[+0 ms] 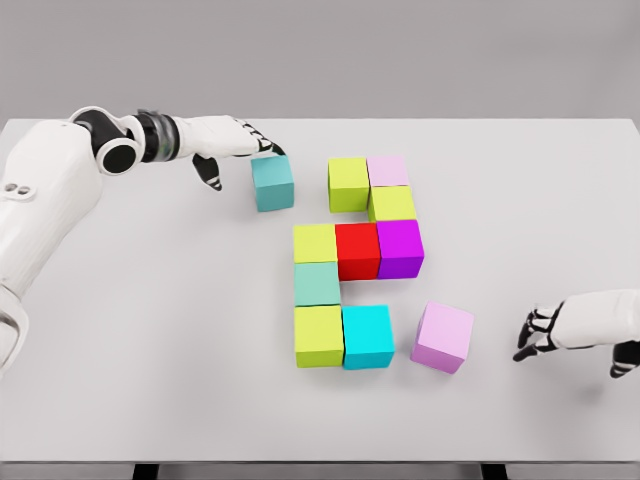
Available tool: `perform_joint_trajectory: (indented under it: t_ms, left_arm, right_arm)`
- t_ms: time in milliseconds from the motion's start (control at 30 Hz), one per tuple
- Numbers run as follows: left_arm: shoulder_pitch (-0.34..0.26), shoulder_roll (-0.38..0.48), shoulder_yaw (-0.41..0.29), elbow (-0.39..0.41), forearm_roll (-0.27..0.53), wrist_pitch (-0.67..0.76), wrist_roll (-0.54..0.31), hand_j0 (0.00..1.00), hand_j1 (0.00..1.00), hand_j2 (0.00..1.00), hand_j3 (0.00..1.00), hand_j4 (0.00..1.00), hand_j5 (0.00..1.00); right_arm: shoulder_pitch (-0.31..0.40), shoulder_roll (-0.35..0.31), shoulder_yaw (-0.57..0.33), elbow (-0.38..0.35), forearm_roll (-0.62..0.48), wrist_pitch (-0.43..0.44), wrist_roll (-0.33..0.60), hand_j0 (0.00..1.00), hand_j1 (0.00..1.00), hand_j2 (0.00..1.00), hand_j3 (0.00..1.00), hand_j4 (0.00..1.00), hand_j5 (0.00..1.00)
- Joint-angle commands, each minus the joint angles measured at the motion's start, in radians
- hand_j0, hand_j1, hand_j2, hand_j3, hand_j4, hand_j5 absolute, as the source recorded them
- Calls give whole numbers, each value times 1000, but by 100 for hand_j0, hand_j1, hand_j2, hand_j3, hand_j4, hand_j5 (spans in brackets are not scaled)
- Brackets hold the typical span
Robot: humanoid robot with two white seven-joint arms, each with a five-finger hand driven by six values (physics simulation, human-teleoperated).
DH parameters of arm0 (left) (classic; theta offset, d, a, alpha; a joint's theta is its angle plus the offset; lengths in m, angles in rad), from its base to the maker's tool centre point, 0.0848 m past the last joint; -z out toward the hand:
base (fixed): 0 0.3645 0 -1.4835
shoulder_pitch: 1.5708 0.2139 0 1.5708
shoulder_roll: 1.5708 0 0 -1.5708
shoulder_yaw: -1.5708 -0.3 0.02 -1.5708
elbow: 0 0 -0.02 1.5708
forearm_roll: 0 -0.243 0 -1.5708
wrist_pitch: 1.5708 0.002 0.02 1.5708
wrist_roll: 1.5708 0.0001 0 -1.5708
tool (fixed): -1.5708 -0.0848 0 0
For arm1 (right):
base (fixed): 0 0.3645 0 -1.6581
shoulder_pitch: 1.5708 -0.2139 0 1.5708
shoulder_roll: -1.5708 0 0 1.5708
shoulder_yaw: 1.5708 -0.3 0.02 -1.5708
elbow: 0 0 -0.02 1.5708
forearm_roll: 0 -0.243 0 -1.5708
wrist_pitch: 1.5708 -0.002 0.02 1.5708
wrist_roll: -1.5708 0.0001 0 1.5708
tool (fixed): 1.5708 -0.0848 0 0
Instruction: Assemble the squares on the desktop into the number 2
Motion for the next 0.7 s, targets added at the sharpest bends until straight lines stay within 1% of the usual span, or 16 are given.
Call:
perform_joint_trajectory:
  t_ms: [0, 33, 133, 167, 267, 367, 433, 500, 667]
  left_arm:
    - [-2, -1, 6, 4, 5, 2, 0, 97, 97, 97, 97, 97, 97]
    - [-12, 2, 8, 7, 7, 2, 0, 99, 99, 99, 99, 99, 99]
    - [-15, 17, 32, 9, 12, 2, 1, 99, 99, 99, 99, 99, 99]
    - [-17, 39, 32, 7, 15, 2, 1, 99, 99, 99, 99, 99, 99]
    - [-12, 74, 40, -5, 22, 2, 3, 99, 99, 99, 99, 99, 99]
    - [-9, 82, 44, -17, 27, 2, 3, 98, 98, 98, 98, 98, 98]
    - [6, 148, 43, -65, 41, 2, 3, 98, 98, 98, 98, 98, 98]
    - [18, 155, 40, -68, 39, 2, 3, 98, 98, 98, 98, 98, 98]
    - [37, 162, 37, -71, 39, 2, 1, 98, 98, 98, 98, 98, 98]
  right_arm:
    - [0, -25, -1, -39, -7, -3, 4, 99, 99, 99, 99, 99, 99]
    - [0, -25, -1, -39, -7, -3, 4, 99, 99, 99, 99, 99, 99]
    - [-1, -25, -1, -53, -9, -3, 4, 99, 99, 99, 99, 99, 99]
    - [-6, -27, -1, -62, -9, -3, 4, 99, 99, 99, 99, 99, 99]
    - [-6, -17, -3, -62, -9, -3, 4, 99, 99, 99, 99, 99, 99]
    - [-6, -17, -23, -68, -24, -3, 4, 98, 98, 98, 98, 98, 98]
    - [-9, -1, -23, -66, -25, -3, 4, 98, 98, 98, 98, 98, 98]
    - [-9, 18, -23, -66, -24, -3, 4, 98, 98, 98, 98, 98, 98]
    - [-21, 29, -29, -66, -25, -3, 4, 98, 98, 98, 98, 98, 98]
